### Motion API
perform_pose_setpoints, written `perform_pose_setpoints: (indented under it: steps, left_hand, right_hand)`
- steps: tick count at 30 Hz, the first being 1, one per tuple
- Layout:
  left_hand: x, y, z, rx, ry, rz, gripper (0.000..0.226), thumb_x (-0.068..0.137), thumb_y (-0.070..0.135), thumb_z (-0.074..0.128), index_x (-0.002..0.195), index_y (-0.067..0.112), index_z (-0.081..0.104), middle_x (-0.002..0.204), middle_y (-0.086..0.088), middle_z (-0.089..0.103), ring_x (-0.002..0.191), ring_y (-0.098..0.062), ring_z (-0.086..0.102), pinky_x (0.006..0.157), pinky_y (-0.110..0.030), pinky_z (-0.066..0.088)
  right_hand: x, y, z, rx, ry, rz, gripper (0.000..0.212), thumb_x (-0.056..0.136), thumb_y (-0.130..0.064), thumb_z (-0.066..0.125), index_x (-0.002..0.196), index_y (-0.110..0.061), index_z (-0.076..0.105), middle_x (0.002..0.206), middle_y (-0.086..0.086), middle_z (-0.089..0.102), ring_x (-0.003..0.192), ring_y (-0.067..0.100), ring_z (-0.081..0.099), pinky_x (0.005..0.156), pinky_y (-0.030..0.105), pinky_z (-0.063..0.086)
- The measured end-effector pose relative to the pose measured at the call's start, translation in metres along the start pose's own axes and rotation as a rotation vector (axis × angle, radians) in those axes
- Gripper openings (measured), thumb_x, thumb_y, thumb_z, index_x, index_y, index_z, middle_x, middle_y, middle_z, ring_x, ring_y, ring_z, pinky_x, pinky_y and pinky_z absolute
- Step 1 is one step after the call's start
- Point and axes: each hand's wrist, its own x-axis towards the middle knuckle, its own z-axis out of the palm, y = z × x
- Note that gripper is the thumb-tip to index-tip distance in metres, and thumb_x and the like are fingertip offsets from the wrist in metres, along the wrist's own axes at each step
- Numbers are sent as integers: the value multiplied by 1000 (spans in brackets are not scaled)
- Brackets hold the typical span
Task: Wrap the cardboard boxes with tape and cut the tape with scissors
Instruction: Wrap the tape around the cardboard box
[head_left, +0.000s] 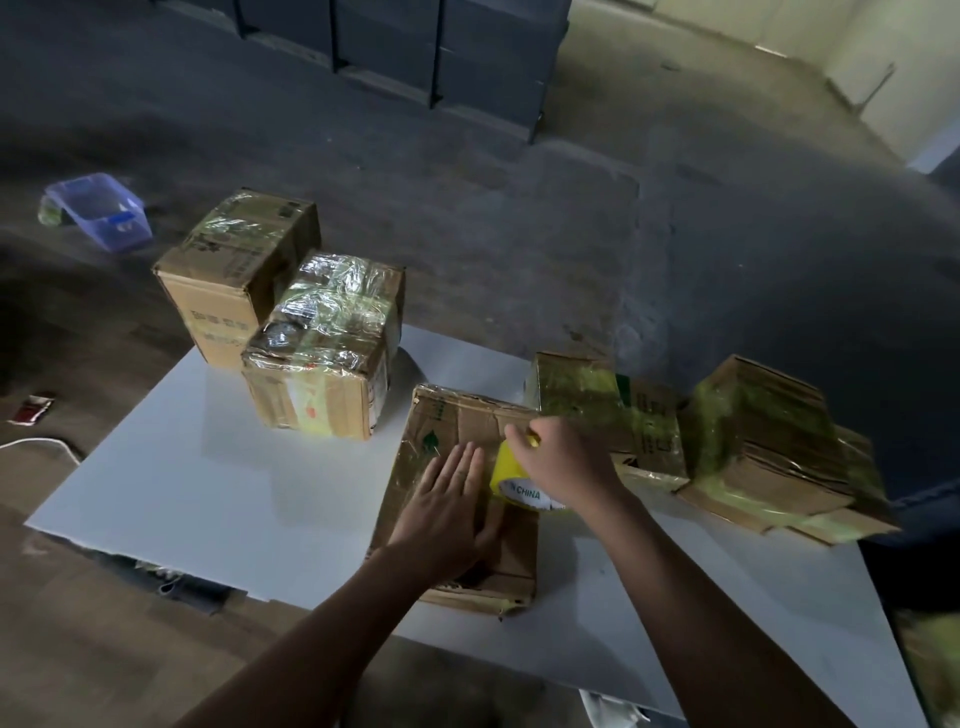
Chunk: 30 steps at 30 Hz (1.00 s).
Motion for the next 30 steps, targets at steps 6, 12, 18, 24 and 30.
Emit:
perform_pose_setpoints:
  steps: [6, 12, 18, 24, 30]
  left_hand:
    - [1, -4, 7, 45, -24, 2, 75, 98, 57, 13, 153, 10, -5, 161, -7, -9, 147, -17, -15, 119, -34, -12]
    - [1, -6, 6, 115, -58, 20, 82, 94, 65, 10, 153, 11, -4, 160, -7, -10, 147, -18, -14, 120, -35, -10]
    - [5, -6, 8, 144, -100, 8, 81, 94, 65, 10, 152, 12, -8, 159, -5, -14, 145, -16, -20, 117, -33, -13]
    - [5, 2, 2, 194, -182, -20, 84, 92, 67, 6, 152, 9, -8, 160, -10, -14, 144, -21, -20, 118, -38, -12]
    - [19, 54, -9, 225, -314, -221, 91, 91, 69, 9, 149, 1, -11, 154, -22, -20, 145, -40, -14, 116, -59, -1]
  right_hand:
    - [-10, 35, 0, 272, 2, -42, 51, 89, -61, 49, 57, -20, 47, 49, -5, 46, 47, 5, 45, 48, 28, 32]
    - [-8, 51, -14, 40, 26, 30, 54, 91, -54, 48, 55, -15, 38, 50, -1, 38, 50, 17, 42, 49, 28, 28]
    - [-9, 76, -12, -24, -44, 55, 53, 91, -49, 50, 53, -16, 33, 50, 0, 33, 47, 15, 35, 50, 28, 24]
    - [-10, 95, 19, -47, -78, 109, 50, 93, -49, 49, 55, -24, 29, 55, -7, 32, 66, 20, 42, 55, 27, 26]
    - [-6, 95, 36, -13, -128, 97, 46, 93, -53, 42, 69, -17, 57, 69, 2, 56, 72, 23, 57, 60, 30, 37]
